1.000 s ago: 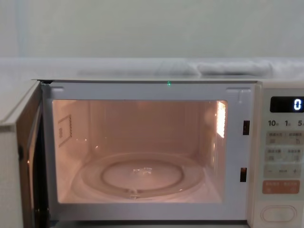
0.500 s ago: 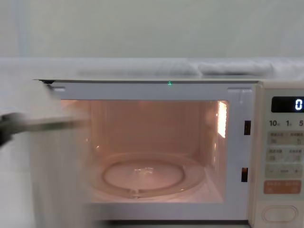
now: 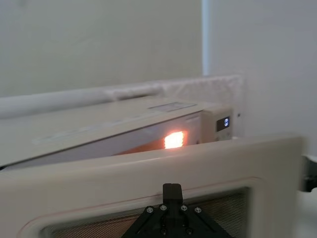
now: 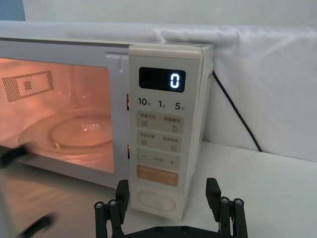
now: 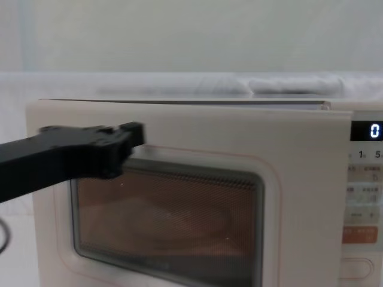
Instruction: Press the button to open the microwave door with one hand; close the microwave door with the other hand.
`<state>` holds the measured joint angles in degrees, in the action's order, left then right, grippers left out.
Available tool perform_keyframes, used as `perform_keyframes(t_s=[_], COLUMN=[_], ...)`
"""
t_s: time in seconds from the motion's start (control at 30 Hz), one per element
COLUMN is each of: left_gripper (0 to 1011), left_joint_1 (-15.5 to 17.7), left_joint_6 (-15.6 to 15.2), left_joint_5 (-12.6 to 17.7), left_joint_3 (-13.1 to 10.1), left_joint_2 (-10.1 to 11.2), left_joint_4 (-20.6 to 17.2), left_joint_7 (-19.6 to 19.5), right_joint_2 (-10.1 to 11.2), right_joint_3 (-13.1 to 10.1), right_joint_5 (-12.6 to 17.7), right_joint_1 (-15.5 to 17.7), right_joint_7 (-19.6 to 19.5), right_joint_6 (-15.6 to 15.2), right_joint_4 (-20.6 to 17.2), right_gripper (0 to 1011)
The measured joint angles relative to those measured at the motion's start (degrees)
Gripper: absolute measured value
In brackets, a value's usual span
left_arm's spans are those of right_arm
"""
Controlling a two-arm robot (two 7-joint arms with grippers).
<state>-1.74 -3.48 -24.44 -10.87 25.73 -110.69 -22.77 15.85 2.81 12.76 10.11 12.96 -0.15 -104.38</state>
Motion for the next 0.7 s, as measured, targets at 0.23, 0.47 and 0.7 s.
perform_keyframes(t_s=[0.23,0.47,0.7], left_gripper=[0,0,0], left_joint_1=[5.36,9.24,11.46], left_joint_6=[-1.18,-1.96,-2.22], left_joint_5=[0.29,0.91,1.43], left_joint_3=[-5.33,-9.85,-12.82], left_joint_2=[-1.54,-2.95,-4.28], left_joint_4=[2.72,5.00,6.35], left_joint_7=[-0.28,-0.29,0.40], right_joint_2=[0.00,0.00,0.00], right_joint_3=[0.00,0.00,0.00], right_joint_5=[0.00,0.00,0.00], right_joint_1=[0.01,0.00,0.01], right_joint_7=[0.00,0.00,0.00], right_joint_6=[0.00,0.00,0.00], right_joint_4=[0.00,0.00,0.00], right_gripper=[1002,1002,1002])
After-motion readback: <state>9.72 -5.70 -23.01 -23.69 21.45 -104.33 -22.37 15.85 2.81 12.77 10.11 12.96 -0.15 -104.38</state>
